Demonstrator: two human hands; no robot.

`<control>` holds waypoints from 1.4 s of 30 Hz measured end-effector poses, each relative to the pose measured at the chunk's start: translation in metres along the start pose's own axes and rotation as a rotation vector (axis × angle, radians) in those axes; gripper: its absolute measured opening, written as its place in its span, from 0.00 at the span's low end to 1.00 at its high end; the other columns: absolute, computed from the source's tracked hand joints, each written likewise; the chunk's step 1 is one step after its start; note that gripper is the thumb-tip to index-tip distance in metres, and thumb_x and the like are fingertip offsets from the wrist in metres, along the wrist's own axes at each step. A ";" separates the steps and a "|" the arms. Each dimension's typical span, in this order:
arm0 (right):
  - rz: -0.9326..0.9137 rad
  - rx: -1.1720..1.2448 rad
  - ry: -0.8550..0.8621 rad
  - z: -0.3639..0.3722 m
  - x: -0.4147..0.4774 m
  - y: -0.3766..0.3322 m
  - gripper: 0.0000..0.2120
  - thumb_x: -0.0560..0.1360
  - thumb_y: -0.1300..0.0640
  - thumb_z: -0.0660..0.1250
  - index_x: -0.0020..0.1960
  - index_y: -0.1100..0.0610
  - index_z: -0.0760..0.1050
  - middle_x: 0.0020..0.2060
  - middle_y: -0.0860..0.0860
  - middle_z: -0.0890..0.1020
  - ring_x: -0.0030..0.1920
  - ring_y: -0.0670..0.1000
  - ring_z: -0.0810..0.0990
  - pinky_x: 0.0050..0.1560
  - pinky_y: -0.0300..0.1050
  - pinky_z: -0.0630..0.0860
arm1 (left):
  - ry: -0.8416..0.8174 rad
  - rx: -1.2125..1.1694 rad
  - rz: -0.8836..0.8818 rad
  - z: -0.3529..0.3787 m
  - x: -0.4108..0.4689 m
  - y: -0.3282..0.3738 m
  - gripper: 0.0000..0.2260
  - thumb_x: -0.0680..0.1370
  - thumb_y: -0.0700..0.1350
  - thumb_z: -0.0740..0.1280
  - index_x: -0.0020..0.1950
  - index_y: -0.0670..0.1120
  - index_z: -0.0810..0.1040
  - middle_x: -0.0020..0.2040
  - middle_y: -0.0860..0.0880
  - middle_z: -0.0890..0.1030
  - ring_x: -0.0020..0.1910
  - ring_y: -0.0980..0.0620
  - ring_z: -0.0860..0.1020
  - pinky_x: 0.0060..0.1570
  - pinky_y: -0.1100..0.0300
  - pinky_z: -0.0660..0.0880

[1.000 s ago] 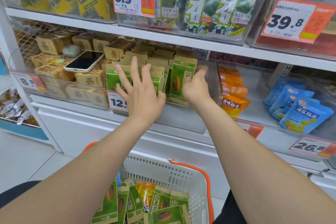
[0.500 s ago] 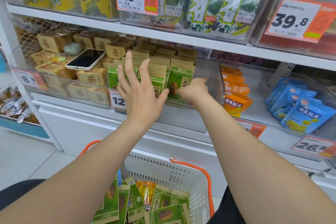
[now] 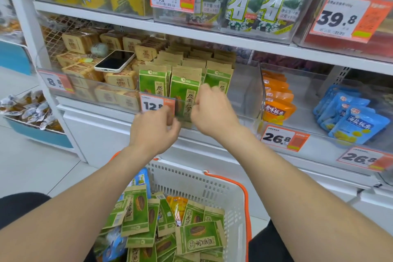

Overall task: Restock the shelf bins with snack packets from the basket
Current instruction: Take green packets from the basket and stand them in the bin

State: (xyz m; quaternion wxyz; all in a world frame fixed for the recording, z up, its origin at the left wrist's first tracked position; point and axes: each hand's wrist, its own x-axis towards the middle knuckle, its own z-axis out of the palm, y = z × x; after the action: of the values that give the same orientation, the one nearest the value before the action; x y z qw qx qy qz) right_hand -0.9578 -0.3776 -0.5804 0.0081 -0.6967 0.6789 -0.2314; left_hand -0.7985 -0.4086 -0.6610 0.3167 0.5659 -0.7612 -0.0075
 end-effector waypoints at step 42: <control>-0.302 -0.183 -0.891 0.057 -0.037 0.007 0.50 0.58 0.55 0.89 0.67 0.42 0.60 0.64 0.49 0.69 0.60 0.57 0.76 0.58 0.61 0.77 | -0.526 -0.768 -0.801 0.022 -0.041 -0.054 0.08 0.83 0.34 0.62 0.58 0.37 0.79 0.42 0.37 0.82 0.33 0.42 0.85 0.31 0.49 0.83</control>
State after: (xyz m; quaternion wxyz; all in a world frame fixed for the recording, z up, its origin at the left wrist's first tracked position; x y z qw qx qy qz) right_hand -0.9441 -0.3601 -0.6455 0.2031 -0.8168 0.5181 0.1521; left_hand -0.7561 -0.4004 -0.7178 0.2722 0.6326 -0.4851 -0.5389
